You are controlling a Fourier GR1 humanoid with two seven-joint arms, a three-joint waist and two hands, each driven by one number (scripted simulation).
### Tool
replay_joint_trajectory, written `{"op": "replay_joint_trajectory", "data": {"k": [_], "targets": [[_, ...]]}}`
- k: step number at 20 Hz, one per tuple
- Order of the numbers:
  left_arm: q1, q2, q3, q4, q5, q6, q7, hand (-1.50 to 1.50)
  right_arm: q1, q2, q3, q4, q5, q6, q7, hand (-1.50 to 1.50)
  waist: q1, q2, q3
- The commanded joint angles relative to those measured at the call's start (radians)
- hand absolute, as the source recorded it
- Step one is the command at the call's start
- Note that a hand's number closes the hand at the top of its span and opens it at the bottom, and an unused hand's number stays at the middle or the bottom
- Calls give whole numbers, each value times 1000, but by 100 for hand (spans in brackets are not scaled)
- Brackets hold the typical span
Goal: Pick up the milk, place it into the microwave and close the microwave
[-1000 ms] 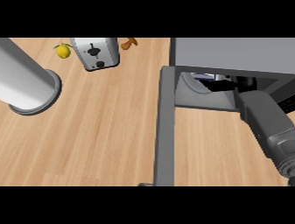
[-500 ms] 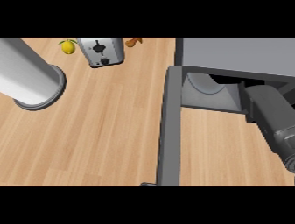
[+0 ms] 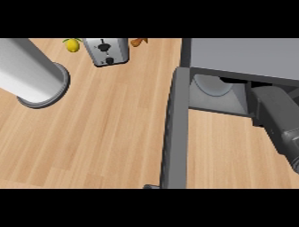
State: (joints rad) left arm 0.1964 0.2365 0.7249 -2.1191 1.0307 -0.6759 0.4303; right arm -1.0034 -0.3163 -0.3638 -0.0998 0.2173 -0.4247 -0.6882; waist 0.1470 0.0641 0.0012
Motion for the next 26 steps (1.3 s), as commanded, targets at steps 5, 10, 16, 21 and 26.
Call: {"op": "replay_joint_trajectory", "data": {"k": [5, 10, 16, 21, 26], "targets": [[-33, 12, -11, 26, -26, -2, 1, -150, -35, -90, 11, 2, 10, 38, 7, 150, 15, 29, 7], [-51, 20, -3, 16, -61, 0, -4, -150, -36, -92, 10, 19, 0, 24, 1, 150, 24, 32, 8], [-57, 31, -8, 27, -78, -21, -2, -150, -45, -113, 18, 24, 2, 27, 3, 150, 35, 38, 8], [-67, 29, -16, 38, -90, -29, -5, -150, -87, -100, -14, 18, -37, -2, 33, -150, 48, 34, 8], [-92, 38, -29, 52, -111, -33, -4, -150, -120, -36, 19, 24, -14, 142, 24, -150, 60, 31, 6]]}}
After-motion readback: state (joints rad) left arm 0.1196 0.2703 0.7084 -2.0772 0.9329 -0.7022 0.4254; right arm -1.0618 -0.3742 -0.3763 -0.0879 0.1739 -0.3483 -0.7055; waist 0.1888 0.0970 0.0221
